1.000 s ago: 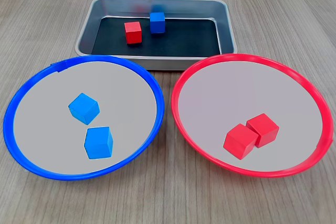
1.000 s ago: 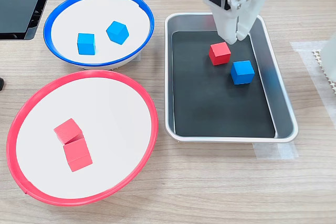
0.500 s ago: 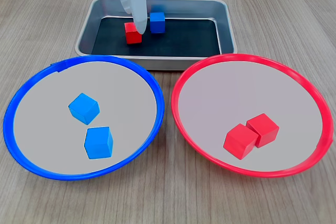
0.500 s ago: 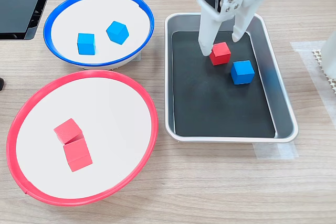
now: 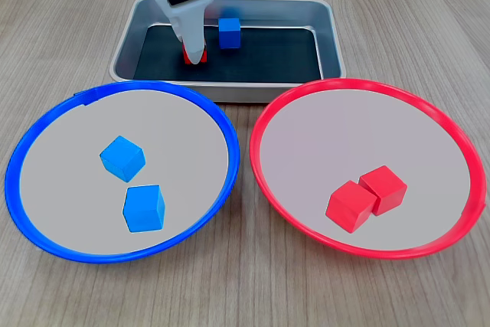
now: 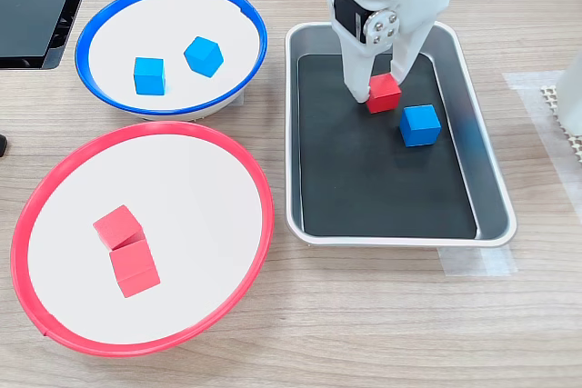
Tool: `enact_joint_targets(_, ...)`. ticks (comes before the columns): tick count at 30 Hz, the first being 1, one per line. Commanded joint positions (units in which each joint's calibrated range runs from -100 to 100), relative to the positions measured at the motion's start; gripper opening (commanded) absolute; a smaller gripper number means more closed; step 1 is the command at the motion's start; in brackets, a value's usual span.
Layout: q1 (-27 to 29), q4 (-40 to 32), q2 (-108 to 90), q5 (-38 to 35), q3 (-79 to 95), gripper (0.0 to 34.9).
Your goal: Move six blocks from tray to matching dishes
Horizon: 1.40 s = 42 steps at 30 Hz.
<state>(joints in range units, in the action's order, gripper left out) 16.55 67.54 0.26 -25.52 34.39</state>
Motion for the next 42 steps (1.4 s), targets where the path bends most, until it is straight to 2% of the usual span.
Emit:
enact_joint_targets(1,-1.2,-0.3,1.2,-0.5,-2.5,0.4)
enact_joint_targets(4,-2.9,4.5,2.4,-0.2,-8.3,0.3)
enact_joint_targets(5,-4.3,8.5,3.2,0.5,-13.1,0.2)
enact_joint_targets(9,-11.8,24.0,9.9,6.9,-42.3,0.2)
enact_joint_targets(10,-13.4,25.0,11.5,8.2,-47.1,0.2)
enact_joint_targets(11,-17.0,25.0,15.1,10.7,-56.2,0.2)
enact_joint_targets(13,-21.3,20.7,19.7,13.3,-63.7,0.2)
enact_joint_targets(17,-26.9,9.8,26.7,14.9,-67.5,0.2)
enact_joint_targets(20,-29.4,5.1,29.0,14.6,-65.8,0.3)
enact_joint_targets(22,-30.1,3.7,29.1,13.7,-63.9,4.0)
enact_joint_targets(23,-30.3,3.2,28.9,13.2,-62.3,10.1)
enact_joint_targets(26,-30.1,2.7,26.9,12.2,-58.0,22.5)
enact_joint_targets(27,-29.9,2.9,26.0,12.0,-56.7,22.9)
enact_joint_targets(29,-29.0,3.8,22.9,11.5,-53.7,19.4)
enact_joint_targets(30,-28.5,5.0,20.8,11.0,-52.1,16.0)
enact_joint_targets(31,-27.7,6.8,18.6,10.4,-50.6,10.9)
enact_joint_targets(32,-26.9,8.9,16.3,9.6,-48.6,4.0)
enact_joint_targets(33,-25.8,11.6,13.4,8.2,-46.1,0.4)
enact_joint_targets(35,-22.5,18.3,7.6,5.0,-40.3,0.3)
enact_joint_targets(38,-17.0,24.2,0.5,-1.1,-30.9,0.2)
enact_joint_targets(40,-12.7,24.5,-4.1,-5.6,-23.1,0.2)
enact_joint_targets(42,-9.3,20.3,-8.3,-8.7,-15.1,0.2)
